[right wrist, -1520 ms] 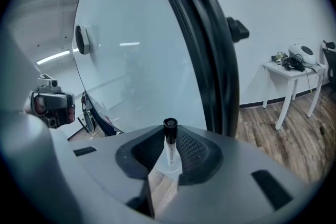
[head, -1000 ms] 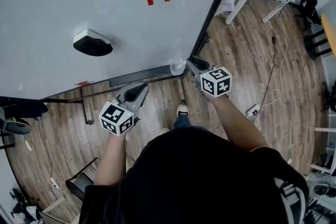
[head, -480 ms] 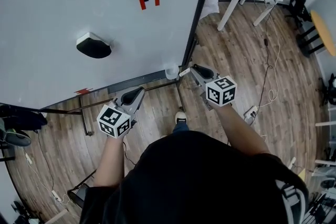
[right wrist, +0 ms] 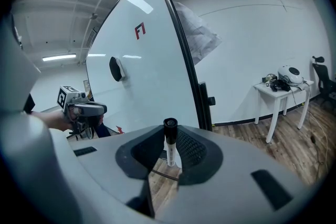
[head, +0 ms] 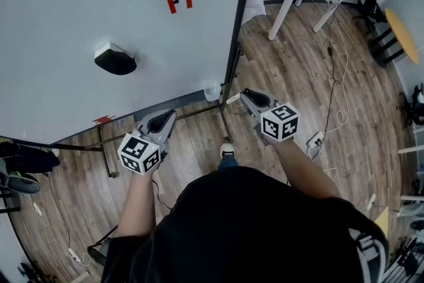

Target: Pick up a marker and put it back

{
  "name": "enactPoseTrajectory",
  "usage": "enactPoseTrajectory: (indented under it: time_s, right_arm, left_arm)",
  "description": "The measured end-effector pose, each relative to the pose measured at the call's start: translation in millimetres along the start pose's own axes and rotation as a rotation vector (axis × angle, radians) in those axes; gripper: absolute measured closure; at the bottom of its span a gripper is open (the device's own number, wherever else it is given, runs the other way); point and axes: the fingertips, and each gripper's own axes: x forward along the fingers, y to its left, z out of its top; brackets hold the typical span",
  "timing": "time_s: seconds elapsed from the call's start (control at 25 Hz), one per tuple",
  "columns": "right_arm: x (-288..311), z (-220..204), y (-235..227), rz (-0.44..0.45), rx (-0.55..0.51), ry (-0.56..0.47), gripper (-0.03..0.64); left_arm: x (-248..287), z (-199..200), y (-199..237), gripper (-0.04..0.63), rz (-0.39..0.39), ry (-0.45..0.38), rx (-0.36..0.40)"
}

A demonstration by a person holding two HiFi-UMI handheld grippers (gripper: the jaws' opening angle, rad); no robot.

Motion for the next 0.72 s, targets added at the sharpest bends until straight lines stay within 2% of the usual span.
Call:
enactPoseTrajectory:
  time_s: [0.36,0.72]
  right_arm:
    - [-3,-4,0,-0.006,0.011,-0.006,0.552]
    - [19,3,-5,-0.005,0.017,-0.014,0.552]
  left_arm:
    - [-1,-1,-4,0.580,-0.003,0.002,0.000]
    - [-2,-6,4,0.580,0.008,0.006,-0.018]
